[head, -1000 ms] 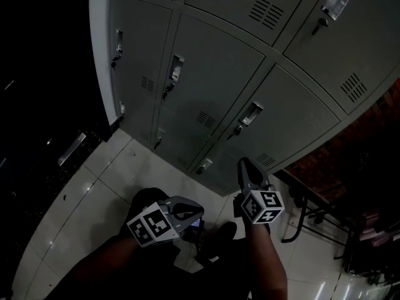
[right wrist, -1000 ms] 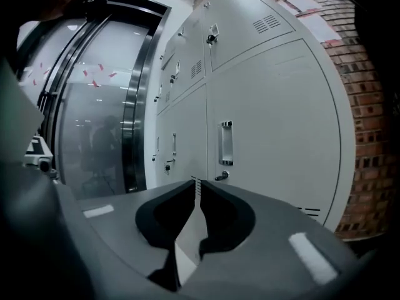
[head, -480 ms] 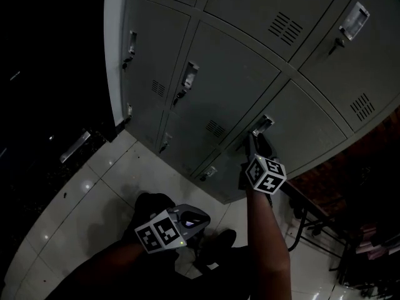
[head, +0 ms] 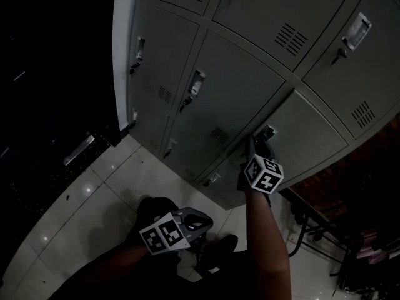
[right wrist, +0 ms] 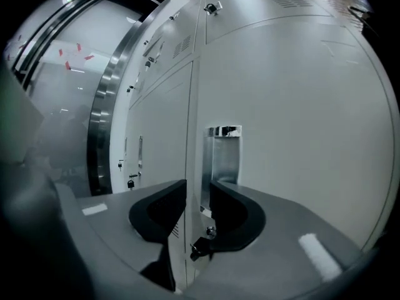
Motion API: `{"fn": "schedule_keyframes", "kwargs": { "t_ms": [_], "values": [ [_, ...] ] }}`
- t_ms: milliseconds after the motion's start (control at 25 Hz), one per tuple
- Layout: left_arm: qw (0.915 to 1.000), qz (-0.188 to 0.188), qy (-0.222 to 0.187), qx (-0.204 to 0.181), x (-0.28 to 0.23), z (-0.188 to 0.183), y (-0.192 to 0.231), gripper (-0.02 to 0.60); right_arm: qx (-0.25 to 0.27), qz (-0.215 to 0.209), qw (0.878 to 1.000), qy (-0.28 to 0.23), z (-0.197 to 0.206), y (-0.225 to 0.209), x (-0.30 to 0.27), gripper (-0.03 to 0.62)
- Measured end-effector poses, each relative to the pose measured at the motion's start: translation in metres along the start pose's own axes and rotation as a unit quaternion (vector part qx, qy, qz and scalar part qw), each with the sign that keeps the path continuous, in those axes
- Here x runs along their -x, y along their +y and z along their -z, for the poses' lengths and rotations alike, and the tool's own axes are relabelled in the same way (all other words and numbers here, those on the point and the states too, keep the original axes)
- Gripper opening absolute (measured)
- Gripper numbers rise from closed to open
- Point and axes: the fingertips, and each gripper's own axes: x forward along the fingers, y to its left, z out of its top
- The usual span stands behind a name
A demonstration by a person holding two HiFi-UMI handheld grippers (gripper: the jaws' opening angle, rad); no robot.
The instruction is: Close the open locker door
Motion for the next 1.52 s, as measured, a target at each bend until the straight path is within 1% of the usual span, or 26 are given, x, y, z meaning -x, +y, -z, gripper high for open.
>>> {"fn": "schedule_keyframes", "kwargs": {
  "t_ms": [160,280,480,560,680,800,960,1080,1200,1280,1400,1520],
  "values": [
    [1.0000,-0.002,0.001,-0.001,0.000,0.001,0.001,0.012,0.011,-0.023,1.000,-0.014,0.004,0.014,0.026,0.117],
    [1.0000,-0.001,0.003,-0.003,-0.001,0.002,0.000,0.012,0.017,-0.048,0.998,-0.025,0.010,0.026,0.056,0.120],
    [1.0000,-0.002,0.003,-0.003,0.001,0.004,0.002,0.012,0.026,-0.087,0.995,-0.037,0.021,0.042,0.116,0.141],
    [1.0000,-0.002,0.004,-0.003,0.000,0.005,0.002,0.012,0.032,-0.094,0.994,-0.040,0.025,0.043,0.138,0.164],
    [1.0000,-0.001,0.005,-0.005,0.000,0.005,0.000,0.012,0.040,-0.101,0.993,-0.043,0.033,0.039,0.168,0.161],
    [1.0000,-0.001,0.005,-0.004,0.000,0.005,-0.001,0.012,0.039,-0.108,0.992,-0.051,0.036,0.028,0.198,0.120],
    [1.0000,-0.001,0.004,-0.005,0.000,0.004,-0.001,0.012,0.041,-0.133,0.989,-0.054,0.044,0.010,0.236,0.124],
    [1.0000,-0.002,0.004,-0.007,0.000,0.004,-0.001,0.012,0.039,-0.145,0.987,-0.063,0.049,-0.005,0.261,0.133],
    [0.9999,-0.003,0.007,-0.010,-0.001,0.005,-0.002,0.012,0.038,-0.147,0.986,-0.073,0.053,-0.022,0.281,0.141],
    [0.9999,-0.002,0.007,-0.011,-0.002,0.005,-0.002,0.012,0.042,-0.142,0.986,-0.077,0.055,-0.033,0.291,0.147],
    [0.9999,-0.003,0.005,-0.011,-0.002,0.004,-0.003,0.012,0.044,-0.114,0.989,-0.081,0.058,-0.050,0.303,0.150],
    [0.9999,-0.003,0.004,-0.012,-0.003,0.004,-0.003,0.012,0.061,-0.079,0.991,-0.084,0.055,-0.059,0.311,0.161]
  ]
}}
